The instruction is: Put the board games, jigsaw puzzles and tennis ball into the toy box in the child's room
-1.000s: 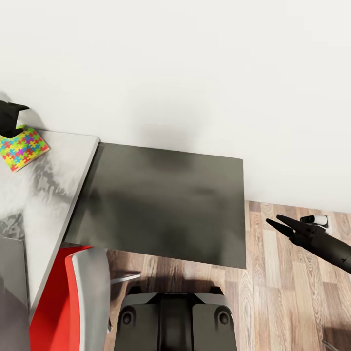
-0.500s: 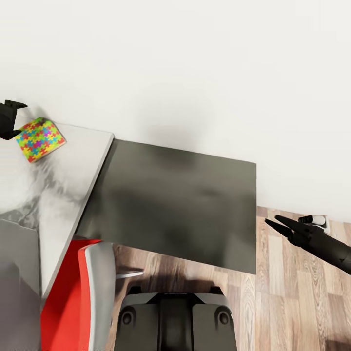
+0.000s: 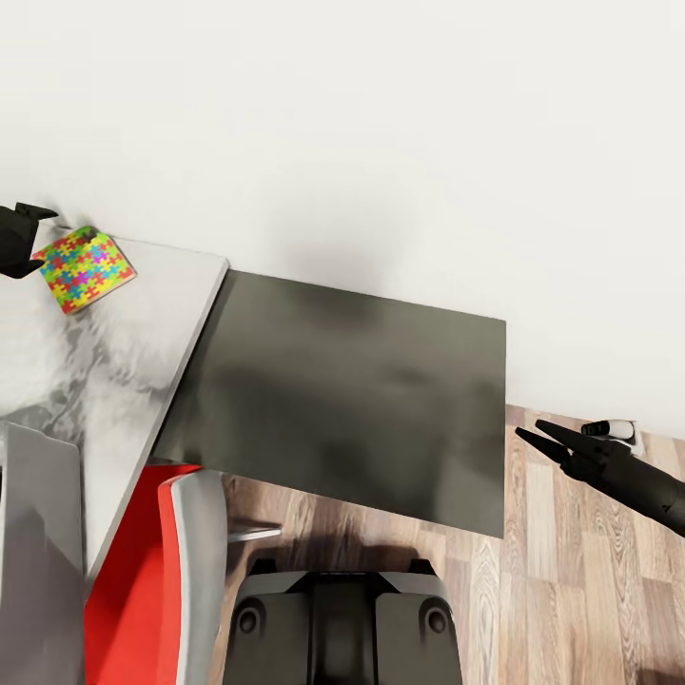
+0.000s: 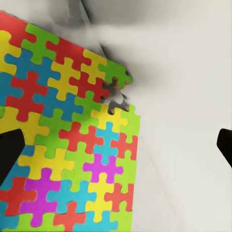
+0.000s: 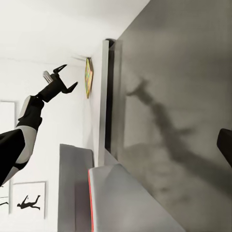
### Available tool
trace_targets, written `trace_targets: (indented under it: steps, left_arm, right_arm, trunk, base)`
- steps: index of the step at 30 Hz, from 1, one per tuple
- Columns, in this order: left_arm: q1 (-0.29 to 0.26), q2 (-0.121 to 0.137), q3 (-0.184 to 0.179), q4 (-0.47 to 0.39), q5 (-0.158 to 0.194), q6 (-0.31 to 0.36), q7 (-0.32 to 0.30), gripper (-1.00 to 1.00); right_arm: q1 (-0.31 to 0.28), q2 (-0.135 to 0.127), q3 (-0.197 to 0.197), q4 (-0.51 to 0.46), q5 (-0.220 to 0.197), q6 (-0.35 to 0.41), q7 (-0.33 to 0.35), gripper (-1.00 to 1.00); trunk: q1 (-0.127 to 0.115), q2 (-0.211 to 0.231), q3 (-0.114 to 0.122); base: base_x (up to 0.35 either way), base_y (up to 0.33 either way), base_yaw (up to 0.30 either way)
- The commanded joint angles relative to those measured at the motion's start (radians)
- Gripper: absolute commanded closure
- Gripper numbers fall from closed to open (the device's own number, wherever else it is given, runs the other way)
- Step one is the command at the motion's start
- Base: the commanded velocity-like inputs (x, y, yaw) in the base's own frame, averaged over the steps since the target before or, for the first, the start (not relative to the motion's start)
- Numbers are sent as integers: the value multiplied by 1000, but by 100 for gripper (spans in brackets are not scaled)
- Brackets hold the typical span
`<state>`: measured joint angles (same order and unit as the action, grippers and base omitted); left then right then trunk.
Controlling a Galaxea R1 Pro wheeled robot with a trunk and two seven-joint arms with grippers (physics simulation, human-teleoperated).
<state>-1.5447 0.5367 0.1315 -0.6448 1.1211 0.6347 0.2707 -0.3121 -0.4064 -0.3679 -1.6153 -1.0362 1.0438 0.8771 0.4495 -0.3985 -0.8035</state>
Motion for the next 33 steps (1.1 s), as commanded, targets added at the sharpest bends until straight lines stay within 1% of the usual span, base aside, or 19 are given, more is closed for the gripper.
trace_targets:
  steps: [1, 5, 7, 8, 10, 11, 13, 14, 16, 17, 20, 33]
  left_arm:
    - [1, -1, 0, -1, 10, 3, 9, -100]
    - [3, -4, -10, 0, 9, 2, 10, -100]
    - [5, -6, -33, 4, 9, 0, 10, -100]
    - [5, -6, -33, 4, 9, 0, 10, -100]
    - [6, -7, -63, 7, 8, -3, 11, -100]
    - [6, -7, -63, 7, 8, -3, 11, -100]
    - [5, -9, -93, 10, 8, -5, 11, -100]
    - [5, -9, -93, 10, 8, -5, 11, -100]
    - [5, -11, -114, 12, 8, -7, 11, -100]
    - [5, -11, -114, 12, 8, -7, 11, -100]
    - [5, -15, -133, 16, 8, -9, 11, -100]
    - [11, -22, -150, 28, 7, -11, 10, -100]
  right_arm:
    - [-1, 0, -1, 0, 3, 3, 5, -100]
    - [-1, 0, -1, 0, 3, 3, 5, -100]
    - [0, 0, -1, 0, 3, 3, 5, -100]
    - [0, 0, -1, 0, 3, 3, 5, -100]
    - [0, 0, -1, 0, 3, 3, 5, -100]
    - [0, 0, -1, 0, 3, 3, 5, -100]
    - [0, 0, -2, 0, 3, 3, 5, -100]
    - [0, 0, -2, 0, 3, 3, 5, -100]
    - [0, -1, -3, 0, 3, 3, 5, -100]
    - [0, -1, -3, 0, 3, 3, 5, -100]
    - [0, -1, -5, 0, 3, 3, 5, -100]
    - [1, -3, -9, 0, 2, 3, 6, -100]
  trunk:
    - [1, -2, -1]
    - [1, -2, -1]
    - [1, -2, -1]
    - [1, -2, -1]
    - [1, -2, -1]
    - [1, -2, -1]
    - [1, -2, -1]
    - [1, -2, -1]
    - [1, -2, -1]
    - [1, -2, -1]
    - [1, -2, -1]
    - [1, -2, -1]
  base:
    - [0, 0, 13]
    - [0, 0, 10]
    - [0, 0, 6]
    - [0, 0, 5]
    - [0, 0, 4]
    - [0, 0, 3]
    - [0, 0, 2]
    - [0, 0, 2]
    - [0, 0, 2]
    - [0, 0, 1]
    - [0, 0, 0]
    - [0, 0, 0]
